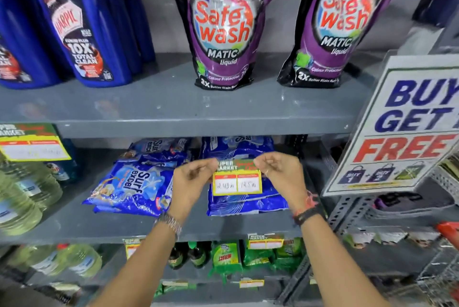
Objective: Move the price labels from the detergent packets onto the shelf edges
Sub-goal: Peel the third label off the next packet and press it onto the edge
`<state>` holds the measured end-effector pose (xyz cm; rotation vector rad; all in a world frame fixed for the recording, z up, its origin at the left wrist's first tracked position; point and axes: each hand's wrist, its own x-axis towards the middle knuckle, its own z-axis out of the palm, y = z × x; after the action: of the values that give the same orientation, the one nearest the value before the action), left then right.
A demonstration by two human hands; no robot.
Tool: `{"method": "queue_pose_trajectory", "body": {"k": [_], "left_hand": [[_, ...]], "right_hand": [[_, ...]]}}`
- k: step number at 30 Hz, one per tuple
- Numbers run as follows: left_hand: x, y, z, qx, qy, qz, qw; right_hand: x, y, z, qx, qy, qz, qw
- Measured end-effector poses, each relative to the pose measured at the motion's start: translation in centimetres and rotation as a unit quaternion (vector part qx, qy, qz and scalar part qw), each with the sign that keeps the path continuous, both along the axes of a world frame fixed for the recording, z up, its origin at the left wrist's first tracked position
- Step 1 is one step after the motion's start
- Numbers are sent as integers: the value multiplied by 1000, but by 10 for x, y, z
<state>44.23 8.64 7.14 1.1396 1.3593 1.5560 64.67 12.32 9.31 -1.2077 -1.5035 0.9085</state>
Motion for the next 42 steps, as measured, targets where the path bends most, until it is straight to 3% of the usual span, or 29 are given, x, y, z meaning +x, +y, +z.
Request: {"method": "queue_pose_trajectory", "body": {"k": [5, 12, 17, 22, 28, 31, 34, 37, 42], "left_hand": [[24, -24, 56, 115, 22, -22, 993], [53, -27, 105, 234, 123, -10, 964], [63, -23, 114, 262, 200, 29, 944], [62, -18, 113, 273, 234, 56, 931], [65, -20, 119, 233, 287, 86, 925], [66, -22, 126, 209, 437, 187, 855], [64, -18, 131, 237, 506, 205, 804], [61, -12, 133, 230, 519, 137, 812], [57, -7, 131, 217, 533, 110, 811]], "right_hand": [[27, -32, 48, 96, 14, -23, 995], [54, -47, 100, 191, 8, -107, 976], [53, -47, 108, 189, -32, -162, 968], [48, -45, 103, 188, -28, -170, 967], [40, -42, 98, 259, -73, -213, 939], [37, -42, 96, 292, -124, -243, 916], [29, -40, 99, 295, -165, -210, 917], [19, -35, 101, 265, -194, -177, 928], [24, -30, 99, 259, -136, -157, 943]]}}
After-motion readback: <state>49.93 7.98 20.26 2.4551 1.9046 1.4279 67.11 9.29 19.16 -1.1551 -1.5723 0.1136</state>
